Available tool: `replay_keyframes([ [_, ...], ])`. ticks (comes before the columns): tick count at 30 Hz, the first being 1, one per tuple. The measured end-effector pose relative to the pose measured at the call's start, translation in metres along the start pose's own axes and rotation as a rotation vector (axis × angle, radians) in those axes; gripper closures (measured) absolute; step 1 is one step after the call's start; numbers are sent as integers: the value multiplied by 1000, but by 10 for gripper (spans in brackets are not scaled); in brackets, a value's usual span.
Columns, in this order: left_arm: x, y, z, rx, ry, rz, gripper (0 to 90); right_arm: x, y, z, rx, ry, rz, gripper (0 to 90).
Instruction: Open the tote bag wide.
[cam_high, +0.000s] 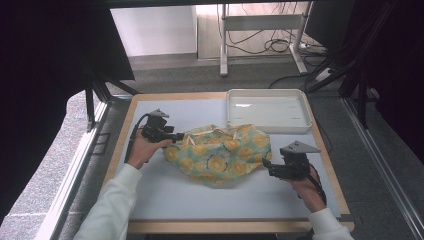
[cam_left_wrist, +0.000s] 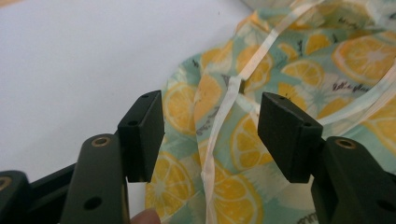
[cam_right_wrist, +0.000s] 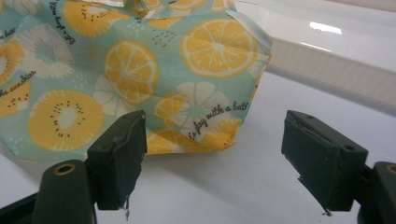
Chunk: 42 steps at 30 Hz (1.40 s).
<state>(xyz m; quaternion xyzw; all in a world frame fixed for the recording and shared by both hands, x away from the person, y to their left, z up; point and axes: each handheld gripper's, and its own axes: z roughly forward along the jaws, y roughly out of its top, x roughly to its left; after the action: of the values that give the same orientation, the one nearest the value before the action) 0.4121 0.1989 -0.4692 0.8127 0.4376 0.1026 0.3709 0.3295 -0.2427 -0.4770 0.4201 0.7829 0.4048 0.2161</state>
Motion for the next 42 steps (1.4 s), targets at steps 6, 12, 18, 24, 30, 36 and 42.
replay_keyframes([
  [6,-1,-3,11,78,4,8,512,0,0,1,4,-3,0,222],
  [12,1,-8,20,126,-20,-23,747,1,0,1,10,-10,-8,219],
  [18,2,-12,13,80,-45,-43,876,1,-1,1,7,-17,-8,219],
  [24,1,-16,3,13,-66,-50,896,3,3,1,3,-20,-16,221],
  [30,-6,-14,-3,-13,-76,-20,897,8,19,-9,-14,-32,-65,232],
  [36,-6,-12,-6,-17,-87,-16,898,12,36,-9,-8,-25,-75,232],
  [42,-7,-12,-6,-24,-98,-14,900,11,58,2,2,2,-66,234],
])
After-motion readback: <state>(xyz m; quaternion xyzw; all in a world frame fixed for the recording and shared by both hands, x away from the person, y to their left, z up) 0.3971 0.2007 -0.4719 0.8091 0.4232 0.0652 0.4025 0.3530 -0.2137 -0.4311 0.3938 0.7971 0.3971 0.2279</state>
